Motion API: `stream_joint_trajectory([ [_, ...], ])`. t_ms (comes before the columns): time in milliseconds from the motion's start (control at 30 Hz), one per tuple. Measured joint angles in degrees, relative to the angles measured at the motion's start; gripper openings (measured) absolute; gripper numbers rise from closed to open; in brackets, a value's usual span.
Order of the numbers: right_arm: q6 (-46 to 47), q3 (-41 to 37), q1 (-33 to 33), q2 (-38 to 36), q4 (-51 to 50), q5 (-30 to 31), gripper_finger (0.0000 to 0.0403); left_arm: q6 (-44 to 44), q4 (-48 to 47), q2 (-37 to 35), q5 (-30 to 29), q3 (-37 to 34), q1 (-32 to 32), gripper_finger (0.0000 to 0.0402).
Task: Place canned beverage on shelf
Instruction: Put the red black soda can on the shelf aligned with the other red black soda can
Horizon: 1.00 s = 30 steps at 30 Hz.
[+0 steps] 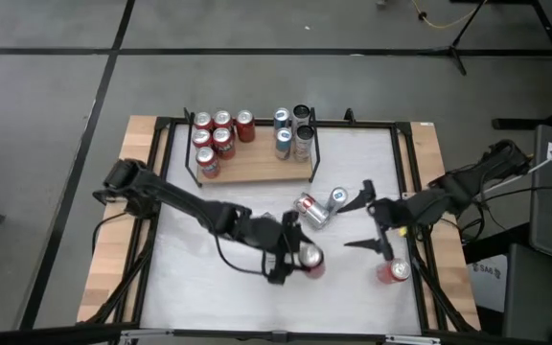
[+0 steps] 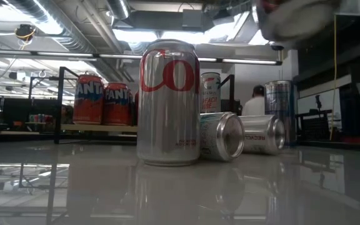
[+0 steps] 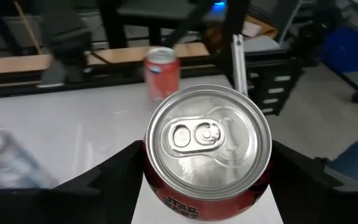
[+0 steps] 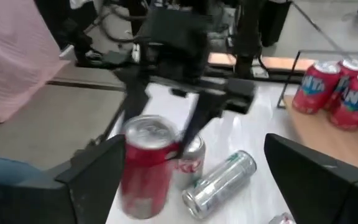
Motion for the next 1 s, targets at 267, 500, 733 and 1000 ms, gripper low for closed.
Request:
stream_joint_trajectory([
  [267,-2.5,0.0,0.0,-3.6,0.0,0.5,0.0372,1.6,-14.0,-8.9,-5.8,0.0,6.1,0.0277],
  [500,-5.2,0.0,0.0,-3.2,0.0,1.1,0.0372,3.1,-23.7,-14.2,-8.0,0.0,12.4,0.0277],
  [733,-6.6,0.0,0.0,-3.1,0.1,1.9,0.0372,5.0,-25.3,-14.4,-6.4,-2.0,18.7,0.0277],
  [1000,-6.6,0.0,0.0,-3.1,0.0,1.9,0.0372,4.9,-23.7,-14.3,-4.1,-9.2,25.0,0.0277],
])
